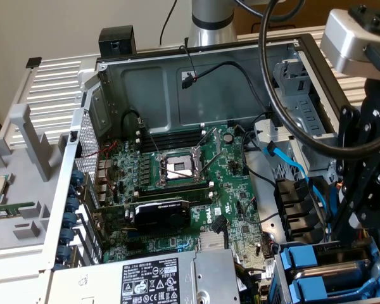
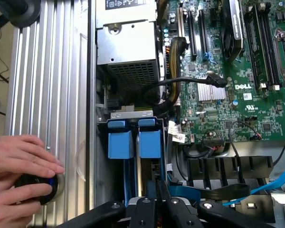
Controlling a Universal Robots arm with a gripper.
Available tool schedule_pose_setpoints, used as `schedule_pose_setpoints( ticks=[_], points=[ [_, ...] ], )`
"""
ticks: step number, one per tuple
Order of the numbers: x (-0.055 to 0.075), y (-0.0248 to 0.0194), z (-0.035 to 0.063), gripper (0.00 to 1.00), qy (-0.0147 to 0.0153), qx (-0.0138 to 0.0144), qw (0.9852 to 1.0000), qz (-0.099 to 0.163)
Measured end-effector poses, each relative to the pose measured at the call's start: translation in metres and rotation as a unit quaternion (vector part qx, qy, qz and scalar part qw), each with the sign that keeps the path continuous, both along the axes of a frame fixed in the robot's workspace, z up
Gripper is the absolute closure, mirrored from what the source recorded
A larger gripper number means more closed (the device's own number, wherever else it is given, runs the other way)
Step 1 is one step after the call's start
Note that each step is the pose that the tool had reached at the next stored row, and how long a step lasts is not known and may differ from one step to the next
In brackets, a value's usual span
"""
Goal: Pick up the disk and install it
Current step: 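Insert the first disk wire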
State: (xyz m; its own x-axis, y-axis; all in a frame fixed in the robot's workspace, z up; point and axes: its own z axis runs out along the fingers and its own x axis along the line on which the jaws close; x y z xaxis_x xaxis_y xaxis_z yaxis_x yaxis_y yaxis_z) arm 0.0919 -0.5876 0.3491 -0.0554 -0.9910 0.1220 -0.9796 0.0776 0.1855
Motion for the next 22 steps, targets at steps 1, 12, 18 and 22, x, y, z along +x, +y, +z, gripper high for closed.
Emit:
schedule_pose_setpoints(
  ticks=[1, 12, 18, 22],
  points=[
    [-0.0001, -0.0004, -0.0001, 0.84, 0.0, 0.0006, 1.0, 0.0],
    [-0.0003, -0.002, -0.0001, 0.84, 0.0, 0.0032, 1.0, 0.0],
    [-0.0004, -0.002, -0.0001, 0.82, 0.0, 0.0031, 1.0, 0.0],
    [-0.0004, -0.002, -0.0001, 0.7, 0.0, 0.0032, 1.0, 0.0]
  ],
)
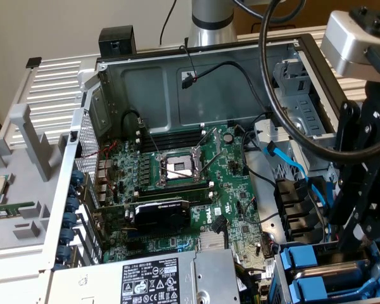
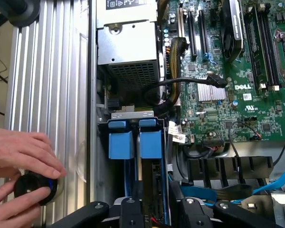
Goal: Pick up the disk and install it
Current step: 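Insert the first disk wire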
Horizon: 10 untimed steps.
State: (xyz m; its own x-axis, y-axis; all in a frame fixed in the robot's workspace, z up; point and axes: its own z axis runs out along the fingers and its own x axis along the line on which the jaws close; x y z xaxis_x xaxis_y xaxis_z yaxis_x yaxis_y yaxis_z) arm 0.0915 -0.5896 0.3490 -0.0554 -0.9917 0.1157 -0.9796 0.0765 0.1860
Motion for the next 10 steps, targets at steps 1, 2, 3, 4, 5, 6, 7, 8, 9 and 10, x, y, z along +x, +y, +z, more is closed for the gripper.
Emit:
schedule_pose_setpoints(
  ticks=[1, 2, 3, 4, 5, 6, 7, 8, 9, 10],
  points=[
    [0.0, 0.0, 0.0, 0.64, 0.0, 0.0, 1.0, 0.0],
    [0.0, 0.0, 0.0, 0.64, 0.0, 0.0, 1.0, 0.0],
    [-0.0002, 0.0, 0.0, 0.64, 0.0, 0.0, 1.0, 0.0],
    [-0.0011, -0.0001, 0.0, 0.64, 0.0, 0.0, 1.0, 0.0],
    [-0.0022, -0.001, 0.0, 0.64, 0.0, 0.0001, 1.0, 0.0],
    [-0.0034, -0.0031, 0.0, 0.64, 0.0, 0.001, 1.0, 0.0],
    [-0.0039, -0.0054, 0.0, 0.64, -0.0001, 0.0027, 1.0, 0.0],
    [-0.0041, -0.0071, 0.0, 0.64, -0.0003, 0.0057, 1.0, 0.001],
    [-0.0041, -0.0082, 0.0, 0.64, -0.0006, 0.0105, 0.9999, 0.001],
    [-0.0041, -0.0091, 0.0, 0.64, -0.001, 0.0171, 0.9999, 0.002]
  ],
)
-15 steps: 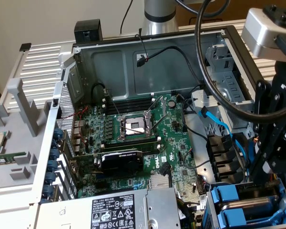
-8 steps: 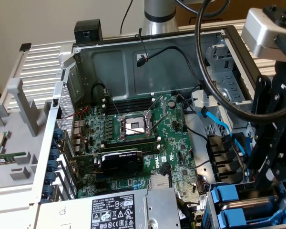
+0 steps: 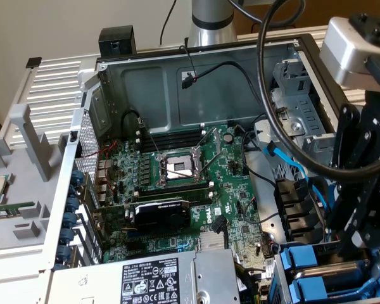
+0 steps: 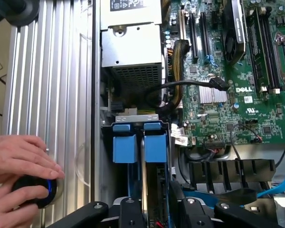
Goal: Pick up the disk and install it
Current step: 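Insert the first disk wire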
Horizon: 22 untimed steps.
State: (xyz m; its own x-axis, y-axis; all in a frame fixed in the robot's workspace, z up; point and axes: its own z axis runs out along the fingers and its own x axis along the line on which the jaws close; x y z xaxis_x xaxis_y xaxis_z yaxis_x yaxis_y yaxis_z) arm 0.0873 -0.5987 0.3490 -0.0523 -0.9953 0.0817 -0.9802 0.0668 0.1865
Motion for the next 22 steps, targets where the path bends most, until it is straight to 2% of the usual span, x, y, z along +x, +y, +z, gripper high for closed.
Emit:
schedule_pose_setpoints(
  ticks=[3, 4, 5, 6, 11, 14, 17, 22],
  points=[
    [0.0, -0.0025, 0.0, 0.64, -0.0017, 0.0219, 0.9998, 0.002],
    [0.0, -0.0037, 0.0, 0.64, -0.0021, 0.0263, 0.9996, 0.002],
    [0.0, -0.0055, 0.0, 0.64, -0.0024, 0.029, 0.9996, 0.003],
    [0.0, -0.0076, 0.0, 0.64, -0.0027, 0.0299, 0.9995, 0.003],
    [-0.001, -0.0195, 0.0, 0.64, -0.0038, 0.0314, 0.9995, 0.006],
    [-0.001, -0.0223, 0.0, 0.64, -0.0077, 0.0359, 0.9993, 0.011],
    [-0.001, -0.0238, 0.0, 0.64, -0.0128, 0.0433, 0.9988, 0.017],
    [-0.001, -0.0258, 0.0, 0.64, -0.0184, 0.0618, 0.9975, 0.028]
  ],
)
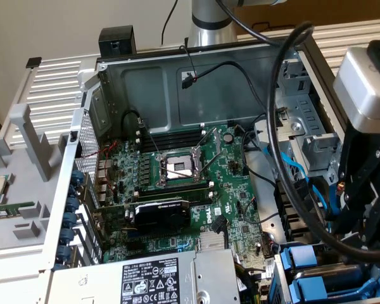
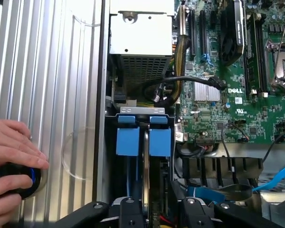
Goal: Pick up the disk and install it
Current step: 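Insert the first disk wire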
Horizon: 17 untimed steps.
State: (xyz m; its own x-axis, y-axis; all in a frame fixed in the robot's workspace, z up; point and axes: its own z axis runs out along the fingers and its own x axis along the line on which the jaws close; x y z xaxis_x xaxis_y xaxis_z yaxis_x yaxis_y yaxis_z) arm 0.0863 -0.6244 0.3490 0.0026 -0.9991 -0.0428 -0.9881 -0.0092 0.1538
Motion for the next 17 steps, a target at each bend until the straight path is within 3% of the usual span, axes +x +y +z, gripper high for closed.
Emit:
schedule_pose_setpoints(
  ticks=[6, 14, 16, 17],
  points=[
    [0.0, -0.0048, -0.0015, 0.64, -0.0045, 0.0171, 0.9998, 0.012],
    [-0.001, -0.0201, -0.0026, 0.64, -0.0107, 0.0347, 0.9992, 0.018],
    [-0.001, -0.0224, -0.0026, 0.64, -0.0131, 0.0435, 0.9988, 0.02],
    [-0.001, -0.023, -0.0026, 0.64, -0.0141, 0.0509, 0.9984, 0.02]
  ],
)
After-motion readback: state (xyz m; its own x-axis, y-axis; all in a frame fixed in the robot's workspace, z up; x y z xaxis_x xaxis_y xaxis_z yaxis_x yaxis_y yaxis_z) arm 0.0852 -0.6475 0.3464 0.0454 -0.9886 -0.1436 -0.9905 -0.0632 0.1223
